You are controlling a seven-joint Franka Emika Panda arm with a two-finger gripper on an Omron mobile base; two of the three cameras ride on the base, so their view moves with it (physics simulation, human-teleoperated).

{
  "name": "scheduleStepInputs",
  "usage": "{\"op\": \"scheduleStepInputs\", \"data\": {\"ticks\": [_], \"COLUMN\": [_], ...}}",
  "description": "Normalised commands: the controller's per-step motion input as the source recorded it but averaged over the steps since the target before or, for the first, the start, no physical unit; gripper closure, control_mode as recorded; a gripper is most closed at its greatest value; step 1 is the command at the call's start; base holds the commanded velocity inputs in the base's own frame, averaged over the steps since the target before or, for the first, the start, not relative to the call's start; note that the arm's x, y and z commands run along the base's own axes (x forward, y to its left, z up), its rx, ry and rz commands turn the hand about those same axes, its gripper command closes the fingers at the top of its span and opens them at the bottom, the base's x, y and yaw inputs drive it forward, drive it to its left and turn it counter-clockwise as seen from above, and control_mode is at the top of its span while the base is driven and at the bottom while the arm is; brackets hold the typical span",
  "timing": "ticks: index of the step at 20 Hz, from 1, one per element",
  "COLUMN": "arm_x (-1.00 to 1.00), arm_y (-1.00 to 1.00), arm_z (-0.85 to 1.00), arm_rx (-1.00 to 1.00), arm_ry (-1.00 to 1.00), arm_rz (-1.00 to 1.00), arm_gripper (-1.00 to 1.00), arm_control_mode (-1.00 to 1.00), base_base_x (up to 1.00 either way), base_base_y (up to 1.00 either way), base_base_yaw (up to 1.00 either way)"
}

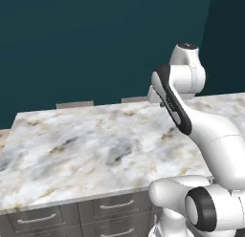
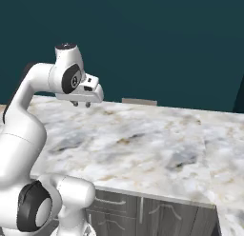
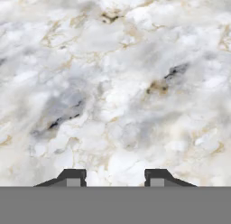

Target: Navigate to the toaster oven.

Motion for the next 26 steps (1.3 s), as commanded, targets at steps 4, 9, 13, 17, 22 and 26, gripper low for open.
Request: {"op": "scheduleStepInputs", "data": {"ticks": [4, 9, 13, 17, 22, 26], "arm_x": [0.0, 0.0, 0.0, 0.0, 0.0, 0.0], "arm_y": [0.0, 0.0, 0.0, 0.0, 0.0, 0.0], "arm_z": [0.0, 0.0, 0.0, 0.0, 0.0, 0.0], "arm_rx": [0.0, 0.0, 0.0, 0.0, 0.0, 0.0], "arm_ry": [0.0, 0.0, 0.0, 0.0, 0.0, 0.0], "arm_rz": [0.0, 0.0, 0.0, 0.0, 0.0, 0.0], "arm_gripper": [-1.0, -1.0, -1.0, -1.0, -1.0, -1.0], "arm_control_mode": [1.0, 1.0, 1.0, 1.0, 1.0, 1.0], "base_base_x": [-0.02, -0.18, -0.18, -0.07, 0.0, 0.0], "base_base_y": [0.0, 0.17, 0.52, 0.71, 0.82, 0.82], "base_base_yaw": [0.0, 0.14, 0.46, 0.49, 0.61, 0.71]}}
